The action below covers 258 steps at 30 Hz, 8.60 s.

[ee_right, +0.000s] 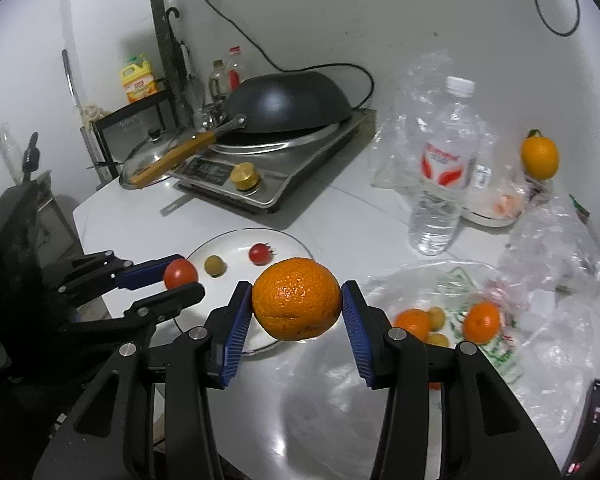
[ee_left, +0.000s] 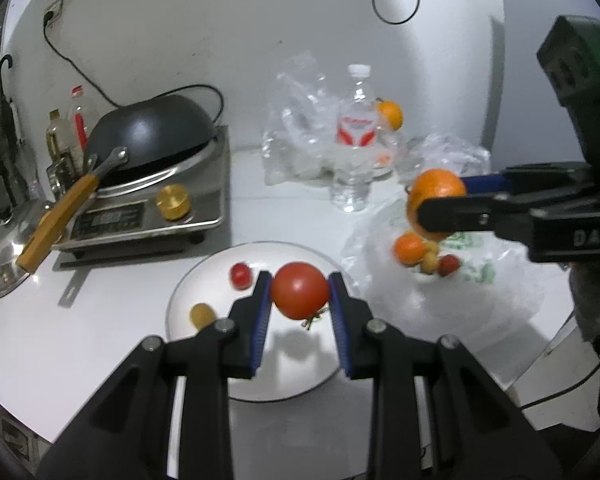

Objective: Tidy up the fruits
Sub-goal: 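Lift the tomato with the left gripper while the right gripper lifts the orange toward the plate, then open the left gripper over the plate while the right gripper releases the orange onto it, then move both open grippers back to the fruit pile on the bag, then grasp a small yellow fruit with the left gripper while the right gripper grasps a red tomato, then carry the yellow fruit with the left gripper while the right gripper carries the tomato to the plate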

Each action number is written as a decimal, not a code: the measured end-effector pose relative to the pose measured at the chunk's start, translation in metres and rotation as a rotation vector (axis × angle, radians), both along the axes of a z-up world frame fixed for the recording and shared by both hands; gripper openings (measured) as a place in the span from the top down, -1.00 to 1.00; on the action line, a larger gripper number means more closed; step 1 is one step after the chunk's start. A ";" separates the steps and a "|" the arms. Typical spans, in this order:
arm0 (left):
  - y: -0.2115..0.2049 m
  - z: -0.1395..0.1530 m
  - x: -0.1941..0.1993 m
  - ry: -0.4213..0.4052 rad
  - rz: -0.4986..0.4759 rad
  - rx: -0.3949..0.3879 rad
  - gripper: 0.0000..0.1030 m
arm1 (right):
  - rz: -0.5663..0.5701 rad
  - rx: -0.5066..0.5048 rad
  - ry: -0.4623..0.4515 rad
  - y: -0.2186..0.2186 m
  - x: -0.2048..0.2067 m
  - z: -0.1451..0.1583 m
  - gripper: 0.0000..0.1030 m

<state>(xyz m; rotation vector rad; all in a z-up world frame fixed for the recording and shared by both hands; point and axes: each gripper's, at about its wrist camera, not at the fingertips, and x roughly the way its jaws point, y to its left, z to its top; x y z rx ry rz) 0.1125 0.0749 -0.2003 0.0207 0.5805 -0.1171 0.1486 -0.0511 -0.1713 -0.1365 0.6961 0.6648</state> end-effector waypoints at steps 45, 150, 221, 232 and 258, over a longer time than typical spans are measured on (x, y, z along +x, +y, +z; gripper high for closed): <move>0.064 -0.065 0.087 0.126 0.010 0.041 0.41 | 0.063 -0.136 0.149 0.109 0.099 -0.094 0.07; -0.154 -0.034 0.077 0.168 -0.065 0.109 -0.03 | -0.043 -0.029 0.186 -0.117 0.067 -0.102 0.46; -0.205 -0.063 0.115 0.275 -0.195 0.203 0.52 | -0.136 0.100 0.103 -0.177 0.060 -0.077 0.45; -0.188 -0.041 0.091 0.211 -0.212 0.165 0.52 | -0.149 0.065 0.071 -0.159 0.044 -0.061 0.45; -0.121 -0.011 0.031 0.110 -0.178 0.059 0.52 | -0.094 -0.016 0.014 -0.083 -0.005 -0.029 0.45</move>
